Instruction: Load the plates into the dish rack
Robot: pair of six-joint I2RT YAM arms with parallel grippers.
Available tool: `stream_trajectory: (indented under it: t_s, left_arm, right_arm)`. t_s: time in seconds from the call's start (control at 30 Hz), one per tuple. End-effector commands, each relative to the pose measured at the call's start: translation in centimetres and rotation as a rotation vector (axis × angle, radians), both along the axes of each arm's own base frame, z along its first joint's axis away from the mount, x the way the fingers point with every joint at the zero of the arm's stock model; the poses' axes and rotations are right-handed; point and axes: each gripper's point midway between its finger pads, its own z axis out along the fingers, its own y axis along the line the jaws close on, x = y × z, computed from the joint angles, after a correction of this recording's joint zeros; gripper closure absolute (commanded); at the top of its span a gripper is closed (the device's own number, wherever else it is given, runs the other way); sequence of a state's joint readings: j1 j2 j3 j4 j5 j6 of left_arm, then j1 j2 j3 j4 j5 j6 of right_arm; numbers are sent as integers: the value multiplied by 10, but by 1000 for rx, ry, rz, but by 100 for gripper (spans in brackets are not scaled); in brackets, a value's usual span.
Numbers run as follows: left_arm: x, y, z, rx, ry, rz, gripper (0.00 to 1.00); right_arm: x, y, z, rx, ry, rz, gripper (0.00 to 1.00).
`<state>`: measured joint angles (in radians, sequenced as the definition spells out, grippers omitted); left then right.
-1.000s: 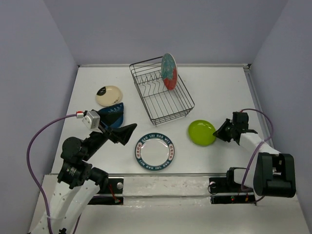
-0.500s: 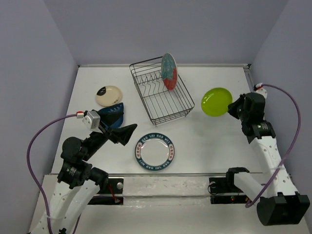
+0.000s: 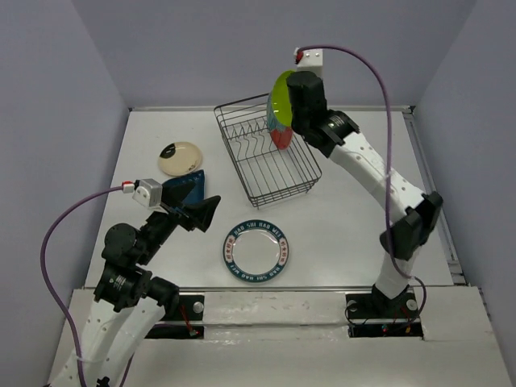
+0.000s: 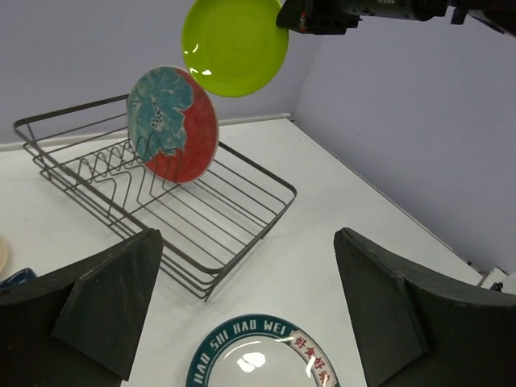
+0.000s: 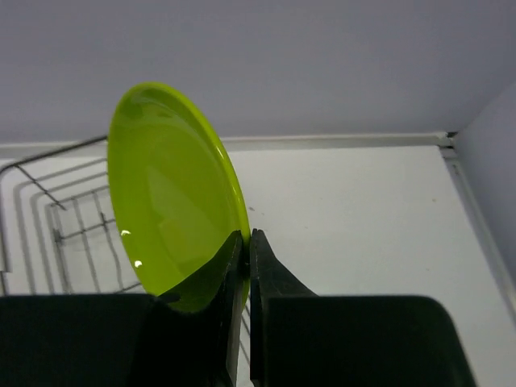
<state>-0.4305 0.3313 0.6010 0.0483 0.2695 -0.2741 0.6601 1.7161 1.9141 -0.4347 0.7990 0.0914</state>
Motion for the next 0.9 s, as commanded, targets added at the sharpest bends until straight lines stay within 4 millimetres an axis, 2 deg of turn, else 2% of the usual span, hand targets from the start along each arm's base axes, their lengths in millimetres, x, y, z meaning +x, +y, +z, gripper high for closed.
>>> stream_trajectory:
  t_s: [0.0, 0.07, 0.1, 0.17, 0.2, 0.23, 0.3, 0.33, 0.6, 0.7, 0.83, 0.87]
  left_arm:
    - [10, 19, 19, -19, -21, 122, 1]
    - [10, 21, 19, -19, -21, 130, 1]
    - [10, 21, 19, -19, -19, 132, 1]
    - [10, 21, 20, -18, -22, 131, 1]
    - [10, 20, 20, -17, -20, 124, 1]
    - [10, 19, 19, -17, -20, 123, 1]
    - [10, 18, 19, -17, -19, 117, 1]
    - [9, 18, 19, -15, -19, 117, 1]
    - [10, 19, 18, -14, -19, 120, 1]
    - [10, 18, 18, -14, -17, 120, 1]
    - [11, 18, 17, -14, -13, 118, 1]
    - [11, 17, 17, -12, -14, 115, 1]
  right_arm:
    - [25, 8, 9, -223, -6, -109, 93]
    - [32, 26, 1, -258, 0, -103, 93]
    - [43, 35, -7, -273, 5, -107, 93]
    - [53, 40, -16, -315, 15, -117, 93]
    - [57, 43, -12, -314, 3, -119, 93]
    - [66, 51, -27, -349, 19, -110, 93]
    - [72, 56, -31, -356, 14, -105, 93]
    - [78, 61, -41, -379, 22, -103, 93]
    - [95, 71, -84, -462, 66, -109, 93]
    - [102, 65, -95, -465, 82, -119, 93]
    - [104, 69, -118, -477, 112, -97, 93]
    - [105, 70, -119, -467, 110, -91, 93]
